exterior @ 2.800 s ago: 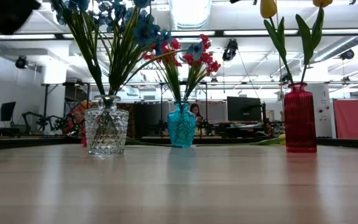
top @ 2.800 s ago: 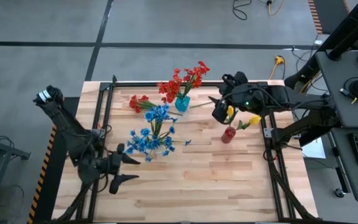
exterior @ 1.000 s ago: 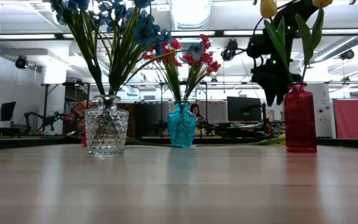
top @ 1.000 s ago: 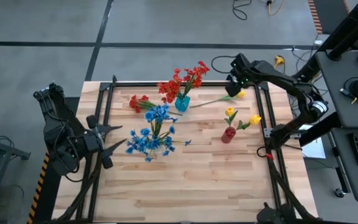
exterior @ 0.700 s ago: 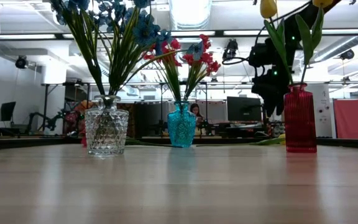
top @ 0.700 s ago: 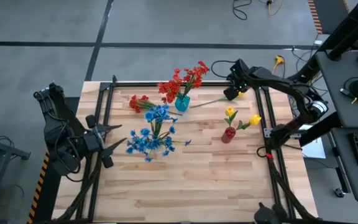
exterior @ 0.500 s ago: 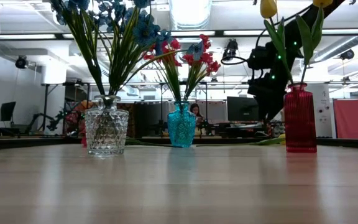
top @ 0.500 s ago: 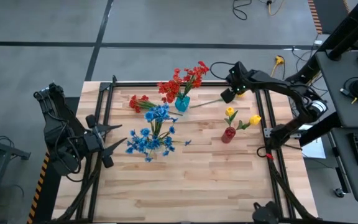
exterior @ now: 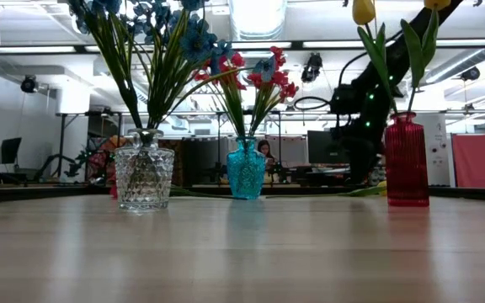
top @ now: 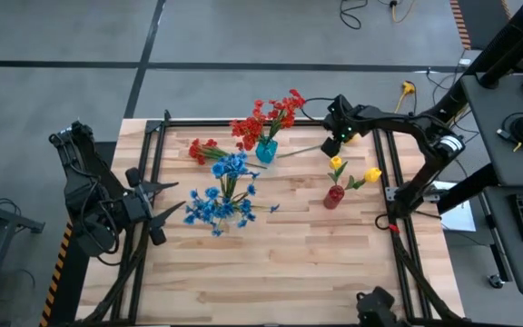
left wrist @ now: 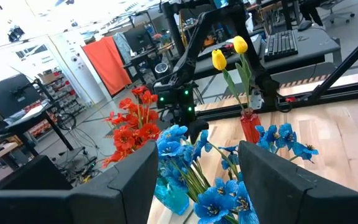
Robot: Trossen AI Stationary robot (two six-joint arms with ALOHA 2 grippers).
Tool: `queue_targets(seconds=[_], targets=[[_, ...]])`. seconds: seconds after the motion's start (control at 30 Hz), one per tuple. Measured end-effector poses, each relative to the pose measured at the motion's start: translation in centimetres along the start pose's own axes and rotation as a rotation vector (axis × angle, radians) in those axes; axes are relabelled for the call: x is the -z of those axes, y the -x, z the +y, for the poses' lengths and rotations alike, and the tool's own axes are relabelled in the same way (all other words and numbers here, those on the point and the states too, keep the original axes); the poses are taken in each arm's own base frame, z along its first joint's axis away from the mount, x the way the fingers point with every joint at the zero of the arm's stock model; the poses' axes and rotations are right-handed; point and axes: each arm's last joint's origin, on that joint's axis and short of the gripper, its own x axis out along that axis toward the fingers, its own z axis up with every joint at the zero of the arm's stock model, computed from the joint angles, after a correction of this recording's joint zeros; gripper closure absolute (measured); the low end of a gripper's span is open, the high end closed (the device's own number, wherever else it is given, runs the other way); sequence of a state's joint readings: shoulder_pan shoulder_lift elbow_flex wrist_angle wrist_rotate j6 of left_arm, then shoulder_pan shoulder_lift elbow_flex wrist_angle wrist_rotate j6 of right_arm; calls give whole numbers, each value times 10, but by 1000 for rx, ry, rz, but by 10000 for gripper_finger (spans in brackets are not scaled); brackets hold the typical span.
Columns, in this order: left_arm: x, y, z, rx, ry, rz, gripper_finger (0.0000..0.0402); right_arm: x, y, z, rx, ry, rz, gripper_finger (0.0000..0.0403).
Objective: Sort flowers into vase by color
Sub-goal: Put the yellow flower into the red vase
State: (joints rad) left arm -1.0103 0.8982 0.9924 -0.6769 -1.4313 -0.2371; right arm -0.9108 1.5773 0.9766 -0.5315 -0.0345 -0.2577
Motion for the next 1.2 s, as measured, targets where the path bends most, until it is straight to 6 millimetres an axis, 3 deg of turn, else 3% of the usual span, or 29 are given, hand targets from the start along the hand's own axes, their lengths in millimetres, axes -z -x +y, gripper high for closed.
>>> queue_targets(seconds=[0.53, 0.7, 1.03, 1.2], targets=[[2, 0, 0, 0, -22, 3, 196, 0, -30, -1, -27, 231, 59, 190], [2, 0, 0, 0, -21, 3, 196, 2, -38, 0, -46, 249, 83, 236], [1, 0, 0, 0, -21, 3, 196, 0, -35, -1, -36, 265, 69, 361], [1, 0, 0, 0, -17, 3, 196, -1, -33, -1, -26, 266, 66, 390]])
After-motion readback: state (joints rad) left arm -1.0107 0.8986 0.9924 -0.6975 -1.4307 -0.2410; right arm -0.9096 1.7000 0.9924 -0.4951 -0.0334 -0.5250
